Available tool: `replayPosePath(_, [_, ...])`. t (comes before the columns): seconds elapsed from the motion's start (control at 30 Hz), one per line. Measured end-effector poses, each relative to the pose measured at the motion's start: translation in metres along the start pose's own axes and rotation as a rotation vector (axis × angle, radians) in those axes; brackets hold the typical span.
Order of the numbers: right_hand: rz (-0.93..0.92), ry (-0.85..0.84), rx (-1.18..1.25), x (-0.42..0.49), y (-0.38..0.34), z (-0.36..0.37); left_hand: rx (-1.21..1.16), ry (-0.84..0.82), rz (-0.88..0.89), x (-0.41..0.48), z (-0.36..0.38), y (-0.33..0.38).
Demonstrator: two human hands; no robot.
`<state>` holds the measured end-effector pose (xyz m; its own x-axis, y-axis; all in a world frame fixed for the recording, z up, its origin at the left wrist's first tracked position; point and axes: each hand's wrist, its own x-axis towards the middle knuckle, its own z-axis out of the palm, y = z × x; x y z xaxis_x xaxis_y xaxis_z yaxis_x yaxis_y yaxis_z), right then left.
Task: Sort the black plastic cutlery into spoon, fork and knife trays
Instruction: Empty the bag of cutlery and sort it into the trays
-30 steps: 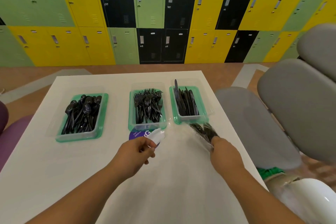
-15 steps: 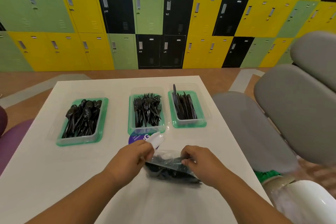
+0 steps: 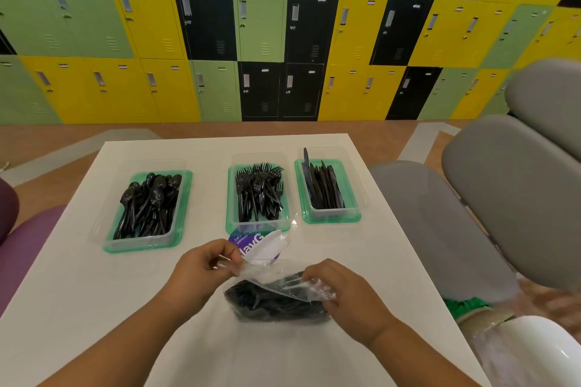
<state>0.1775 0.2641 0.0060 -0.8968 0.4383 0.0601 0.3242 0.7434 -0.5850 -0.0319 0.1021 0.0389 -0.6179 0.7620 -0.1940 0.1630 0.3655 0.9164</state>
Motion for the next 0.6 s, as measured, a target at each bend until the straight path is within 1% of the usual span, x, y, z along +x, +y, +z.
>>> replayPosePath(0.13, [0.251, 0.041, 0.320, 0.010, -0.009, -0.014, -0.101, 0.019, 0.026, -0.003, 0.000, 0.011])
replayPosePath(0.2, [0.325, 0.075, 0.487, 0.014, -0.012, -0.021, -0.174, 0.045, 0.052, -0.003, 0.001, 0.015])
replayPosePath(0.27, [0.371, 0.123, 0.577, 0.018, -0.014, -0.025, -0.214, 0.094, 0.070, -0.002, 0.000, 0.016])
replayPosePath(0.37, [0.367, 0.128, 0.584, 0.020, -0.020, -0.027, -0.120, 0.139, 0.079, -0.001, -0.001, 0.013])
replayPosePath(0.47, [0.306, 0.138, 0.591, 0.019, -0.026, -0.026, -0.045, 0.105, 0.061, -0.003, 0.001, 0.011])
replayPosePath(0.53, [0.248, 0.060, 0.615, 0.017, -0.027, -0.027, -0.066, 0.060, 0.033, -0.005, 0.002, 0.013])
replayPosePath(0.57, [0.229, -0.003, 0.556, 0.015, -0.027, -0.027, -0.075, 0.031, 0.019, -0.006, 0.002, 0.014])
replayPosePath(0.6, [0.209, -0.069, 0.437, 0.014, -0.027, -0.026, -0.071, 0.014, 0.011, -0.006, 0.003, 0.013])
